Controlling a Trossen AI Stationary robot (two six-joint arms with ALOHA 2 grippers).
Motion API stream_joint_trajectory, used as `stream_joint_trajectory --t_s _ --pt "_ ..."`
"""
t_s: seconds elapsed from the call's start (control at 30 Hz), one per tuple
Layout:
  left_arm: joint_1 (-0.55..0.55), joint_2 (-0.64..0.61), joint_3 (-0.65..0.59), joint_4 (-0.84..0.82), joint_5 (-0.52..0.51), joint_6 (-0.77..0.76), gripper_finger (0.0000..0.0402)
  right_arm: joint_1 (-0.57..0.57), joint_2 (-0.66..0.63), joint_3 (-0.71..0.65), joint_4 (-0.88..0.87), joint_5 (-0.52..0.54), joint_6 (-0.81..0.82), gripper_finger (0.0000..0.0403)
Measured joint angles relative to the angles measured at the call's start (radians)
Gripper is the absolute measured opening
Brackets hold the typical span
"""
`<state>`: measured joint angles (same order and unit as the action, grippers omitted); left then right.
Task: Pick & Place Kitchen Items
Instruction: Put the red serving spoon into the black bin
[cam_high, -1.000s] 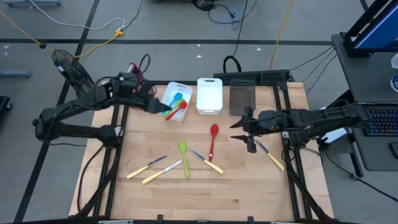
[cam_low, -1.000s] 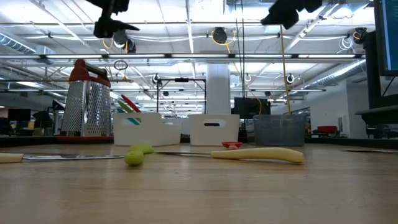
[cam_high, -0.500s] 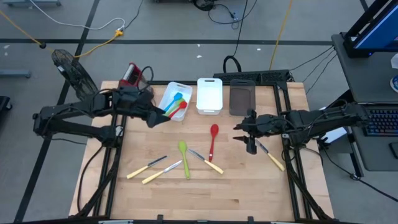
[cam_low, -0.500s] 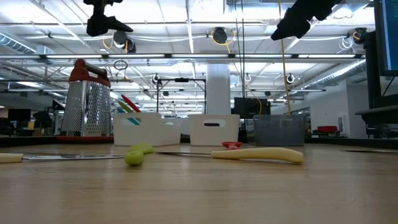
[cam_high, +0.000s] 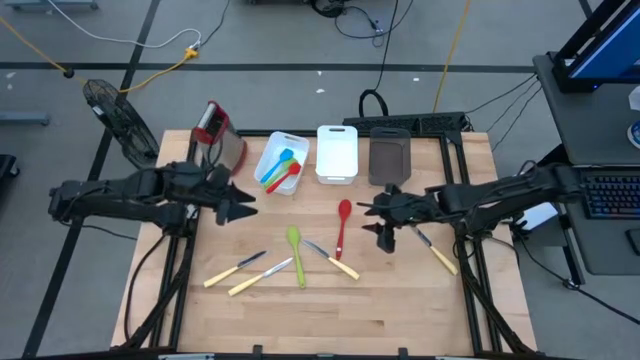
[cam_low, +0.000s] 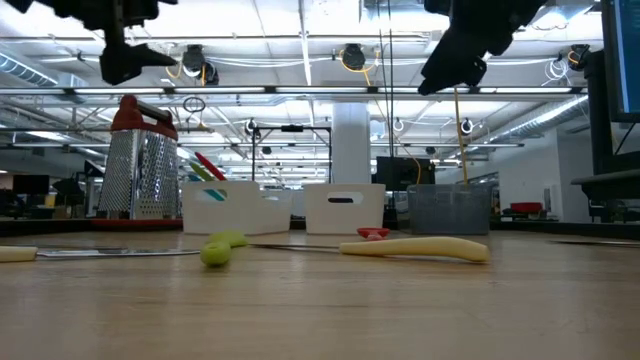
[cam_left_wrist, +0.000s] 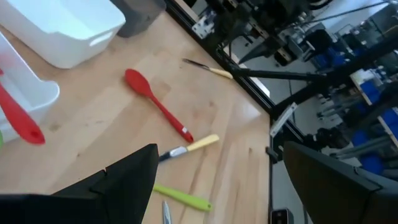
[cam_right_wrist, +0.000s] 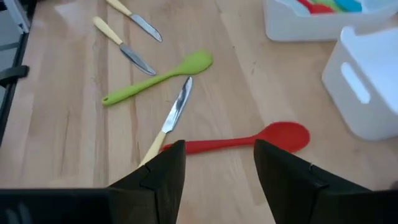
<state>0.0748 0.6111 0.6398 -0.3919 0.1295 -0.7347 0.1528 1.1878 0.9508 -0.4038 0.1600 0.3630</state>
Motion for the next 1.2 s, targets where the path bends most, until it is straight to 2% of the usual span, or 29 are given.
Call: stream_joint_trajectory --t_s 0.27,0.5,0.7,1.0,1.2 --pt "-0.028 -0.164 -0.073 0.000 -0.041 0.013 0.0351 0.000 0.034 0.000 0.000 -0.007 0.115 0.0183" --pt "-0.039 -0.286 -0.074 -0.081 -0.043 0.057 0.0351 0.000 -0.093 0.000 0.012 -0.029 0.188 0.0183" --pt "-0.039 -0.367 -0.074 -0.114 -0.037 0.109 0.0351 -0.001 -0.152 0.002 0.040 0.053 0.291 0.0183" --pt "-0.038 -0.452 -0.074 -0.199 -0.036 0.147 0.0351 0.006 -0.022 0.002 0.245 0.020 0.273 0.0183" --pt "-0.038 -0.497 -0.074 -0.243 -0.052 0.169 0.0351 0.006 0.088 0.043 0.246 0.018 0.279 0.0183"
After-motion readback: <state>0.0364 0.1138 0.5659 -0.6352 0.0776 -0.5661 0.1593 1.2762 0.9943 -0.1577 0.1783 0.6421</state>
